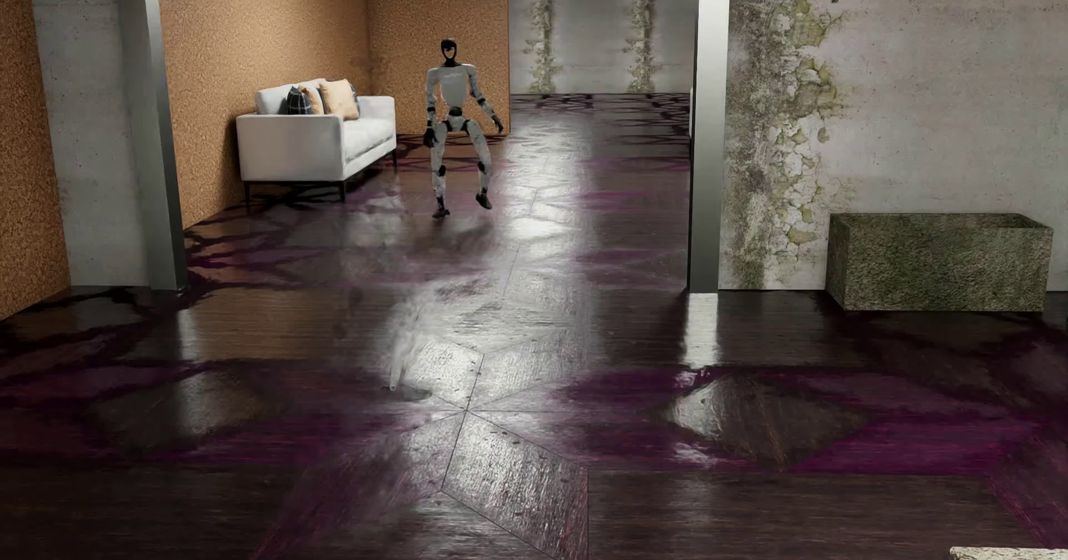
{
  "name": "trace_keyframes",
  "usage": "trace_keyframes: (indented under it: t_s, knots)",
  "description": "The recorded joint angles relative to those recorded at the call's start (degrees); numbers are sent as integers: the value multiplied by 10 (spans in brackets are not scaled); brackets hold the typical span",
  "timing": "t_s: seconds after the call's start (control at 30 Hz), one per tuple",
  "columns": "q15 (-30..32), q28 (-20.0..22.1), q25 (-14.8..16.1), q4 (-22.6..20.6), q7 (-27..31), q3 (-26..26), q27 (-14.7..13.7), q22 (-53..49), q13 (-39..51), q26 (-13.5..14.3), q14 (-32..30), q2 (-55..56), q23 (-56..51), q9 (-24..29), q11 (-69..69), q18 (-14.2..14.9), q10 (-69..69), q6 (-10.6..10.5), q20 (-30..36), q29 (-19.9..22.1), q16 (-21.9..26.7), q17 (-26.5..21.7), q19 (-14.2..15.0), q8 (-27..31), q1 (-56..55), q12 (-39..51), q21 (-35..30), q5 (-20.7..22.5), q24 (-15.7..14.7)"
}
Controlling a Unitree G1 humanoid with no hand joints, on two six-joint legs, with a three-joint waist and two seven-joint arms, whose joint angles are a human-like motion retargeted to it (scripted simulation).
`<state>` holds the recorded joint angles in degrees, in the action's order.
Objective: Rotate 180
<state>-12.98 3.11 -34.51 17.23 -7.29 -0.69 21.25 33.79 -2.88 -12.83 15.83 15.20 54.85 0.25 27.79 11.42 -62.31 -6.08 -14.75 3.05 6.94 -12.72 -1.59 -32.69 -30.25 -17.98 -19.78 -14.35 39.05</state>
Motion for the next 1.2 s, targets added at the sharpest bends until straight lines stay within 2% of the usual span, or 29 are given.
trace_keyframes:
  t_s: [0.07, 0.13, 0.2, 0.3, 0.37, 0.43, 0.5, 0.57, 0.63, 0.67, 0.7, 0.73, 0.77, 0.83, 0.87, 0.93, 1.0, 1.1, 1.2]
  knots:
    - [-8, -11, -13, 17, 11, 17, -1, -14, 49, 11, 18, -4, -8, 0, 3, -1, 129, -9, -5, -11, -4, -19, 8, 13, 15, -10, -11, 15, -13]
    - [-4, -21, -23, 9, 28, 24, 7, -6, 109, 7, -34, -11, -10, -3, -15, 16, 269, -11, 4, -10, -17, -28, 18, 35, 63, -19, -24, 25, -9]
    - [-1, -48, -23, 14, -4, 22, 1, 26, 152, -3, 19, -11, -29, -5, -17, -11, 313, -12, 28, -2, -19, -31, 29, 56, 107, -13, -25, 32, 11]
    - [14, -94, 2, -9, -49, 22, -22, 77, 149, -14, 12, -13, -104, -7, -28, -47, 357, -5, 65, 43, -27, -24, 53, 85, 149, 18, 17, 14, 40]
    - [18, -86, 21, -30, -75, 22, -52, 74, 117, -12, 13, -7, -155, -6, -25, -53, 368, 7, 60, 61, -35, -10, 68, 107, 165, 30, 31, -8, 41]
    - [22, -57, 11, -60, -97, 22, -70, 59, 83, 6, 15, 2, -174, -5, -15, -62, 387, 21, 53, 35, -44, -10, 83, 129, 182, 34, 14, -37, 38]
    - [27, -30, -11, -93, -113, 20, -59, 48, 59, 14, 16, 22, -152, -1, 11, -75, 408, 37, 46, -8, -52, -13, 95, 155, 197, 38, 0, -69, 27]
    - [38, -25, -11, -116, -124, 19, -18, 42, 42, 14, 21, 52, -95, 4, 49, -84, 411, 52, 51, -26, -50, -7, 94, 178, 201, 47, 11, -95, 25]
    - [37, -24, 11, -128, -121, 16, 32, 40, 30, 19, 24, 70, -19, 7, 74, -89, 408, 66, 58, -13, -34, 9, 59, 194, 194, 48, 39, -103, 26]
    - [14, -26, 13, -131, -114, 14, 46, 42, 15, 18, 24, 77, 7, 8, 77, -90, 407, 71, 60, -18, -26, 12, 70, 231, 189, 53, 40, -85, 25]
    - [-9, -27, 13, -132, -106, 12, 48, 48, -8, 20, 23, 77, 16, 7, 69, -89, 406, 75, 58, -33, -15, 11, 96, 278, 185, 57, 34, -52, 23]
    - [-14, -25, 12, -131, -99, 13, 42, 53, -32, 20, 22, 67, 15, 6, 46, -88, 408, 79, 53, -46, -10, 17, 85, 306, 181, 62, 25, -24, 22]
    - [-12, -22, 18, -129, -94, 14, 32, 56, -60, 18, 19, 53, 6, 3, 19, -86, 413, 84, 42, -52, -6, 23, 90, 291, 179, 65, 27, -23, 18]
    - [2, -2, 51, -125, -84, 15, 22, 55, -105, 16, 13, 29, -8, -1, -26, -83, 423, 90, 6, -55, -11, 42, 98, 270, 177, 62, 59, -19, -1]
    - [7, 10, 58, -121, -84, 15, 25, 55, -114, 14, 12, 26, -7, -2, -35, -80, 424, 91, -15, -54, -22, 50, 97, 267, 177, 55, 68, -14, -10]
    - [10, 29, 38, -109, -92, 17, 35, 61, -102, 12, 11, 27, 1, -4, -43, -75, 427, 90, -37, -73, -46, 56, 98, 272, 179, 37, 48, -2, -22]
    - [7, 7, 14, -94, -106, 20, 31, 78, -73, 12, 9, 37, -2, -4, -33, -66, 429, 87, -35, -91, -62, 39, 93, 283, 186, 16, 28, 13, -18]
    - [-6, -44, 10, -71, -109, 24, 28, 99, -29, -16, 5, 42, -34, -2, -9, -48, 425, 84, -6, -45, -74, 39, 78, 284, 189, 10, 50, 33, 16]
    - [-24, -60, 7, -58, -64, 24, -1, 99, -3, -15, -4, 36, -79, 5, 13, -31, 404, 80, 6, 6, -62, 39, 60, 241, 168, 16, 61, 36, 41]
